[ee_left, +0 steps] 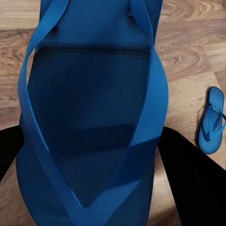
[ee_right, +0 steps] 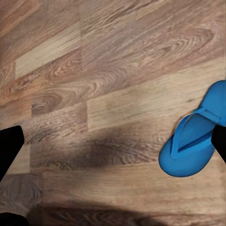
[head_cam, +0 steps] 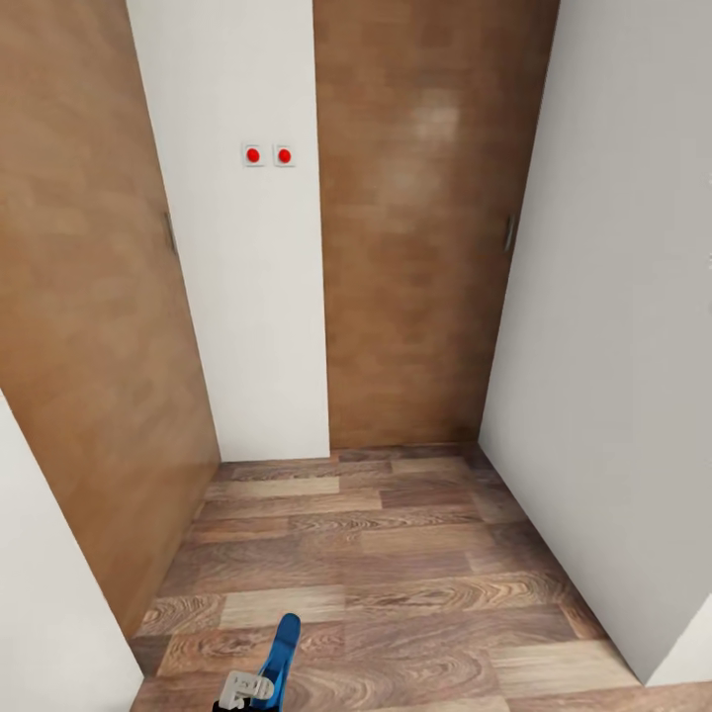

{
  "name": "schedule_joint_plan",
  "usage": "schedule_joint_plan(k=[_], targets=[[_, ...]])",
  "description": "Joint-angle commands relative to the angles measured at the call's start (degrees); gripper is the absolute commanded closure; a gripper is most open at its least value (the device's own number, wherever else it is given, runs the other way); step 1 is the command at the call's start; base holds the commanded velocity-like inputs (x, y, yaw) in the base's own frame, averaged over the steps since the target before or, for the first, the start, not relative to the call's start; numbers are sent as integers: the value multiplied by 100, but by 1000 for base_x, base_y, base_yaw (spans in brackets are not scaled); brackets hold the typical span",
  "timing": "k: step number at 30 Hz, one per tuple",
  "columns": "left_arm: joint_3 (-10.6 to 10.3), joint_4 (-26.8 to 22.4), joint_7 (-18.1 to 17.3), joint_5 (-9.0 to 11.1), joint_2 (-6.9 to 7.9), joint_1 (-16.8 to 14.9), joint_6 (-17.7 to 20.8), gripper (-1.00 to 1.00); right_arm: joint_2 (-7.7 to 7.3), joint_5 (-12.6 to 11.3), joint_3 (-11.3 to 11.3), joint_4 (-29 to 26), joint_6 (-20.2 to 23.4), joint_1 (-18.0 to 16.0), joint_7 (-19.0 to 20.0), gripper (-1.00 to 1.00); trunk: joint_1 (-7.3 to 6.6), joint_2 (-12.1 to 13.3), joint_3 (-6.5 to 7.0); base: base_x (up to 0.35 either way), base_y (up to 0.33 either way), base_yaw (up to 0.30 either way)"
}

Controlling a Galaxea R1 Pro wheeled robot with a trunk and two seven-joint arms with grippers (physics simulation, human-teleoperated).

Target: In the bedroom, move the book from the bed onto either nightstand, and place the two sandals side by side next to the bed.

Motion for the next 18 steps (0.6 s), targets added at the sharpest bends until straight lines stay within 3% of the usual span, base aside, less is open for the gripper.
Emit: schedule_joint_plan(k=[1,18], targets=[[-10,5,-20,15,2,-3,-19,100,1,-52,-12,0,55,-3,18,-100,0,-2,-6,59,0,-104],[-10,5,-20,15,2,-3,-20,100,1,-53,-19,0,55,-3,18,-100,0,-2,-6,6,0,-188]])
